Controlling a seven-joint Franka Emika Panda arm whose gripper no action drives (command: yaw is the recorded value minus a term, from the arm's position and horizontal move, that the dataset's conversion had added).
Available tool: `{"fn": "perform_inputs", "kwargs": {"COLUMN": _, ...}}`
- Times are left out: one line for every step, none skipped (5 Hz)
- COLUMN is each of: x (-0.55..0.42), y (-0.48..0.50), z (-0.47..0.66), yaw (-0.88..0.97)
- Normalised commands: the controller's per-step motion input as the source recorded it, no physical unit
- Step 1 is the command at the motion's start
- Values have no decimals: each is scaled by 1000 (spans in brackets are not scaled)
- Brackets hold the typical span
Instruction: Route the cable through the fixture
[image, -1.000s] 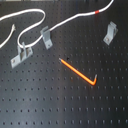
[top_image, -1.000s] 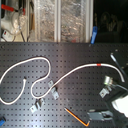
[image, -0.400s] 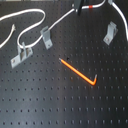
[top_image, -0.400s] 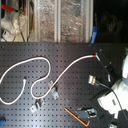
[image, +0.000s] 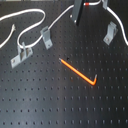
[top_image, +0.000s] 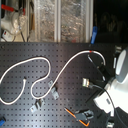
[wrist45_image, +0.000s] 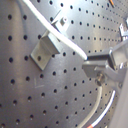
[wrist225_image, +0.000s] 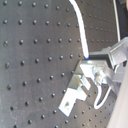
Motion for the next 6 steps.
{"fn": "perform_inputs", "kwargs": {"x": 33, "y": 98, "z": 191, "yaw": 0}}
{"fn": "perform_inputs", "kwargs": {"x": 35, "y": 80, "z": 360, "yaw": 694}}
{"fn": "perform_inputs", "kwargs": {"x": 133, "y": -17, "z": 344, "yaw": 728}}
{"fn": "perform_inputs", "kwargs": {"x": 265, "y": 63, "z": 55, "yaw": 463}}
{"fn": "perform_inputs", "kwargs": {"x": 318, "y": 48, "z": 260, "yaw": 446}}
{"fn": "perform_inputs", "kwargs": {"x": 0, "y": 0, "z": 0, "yaw": 20}}
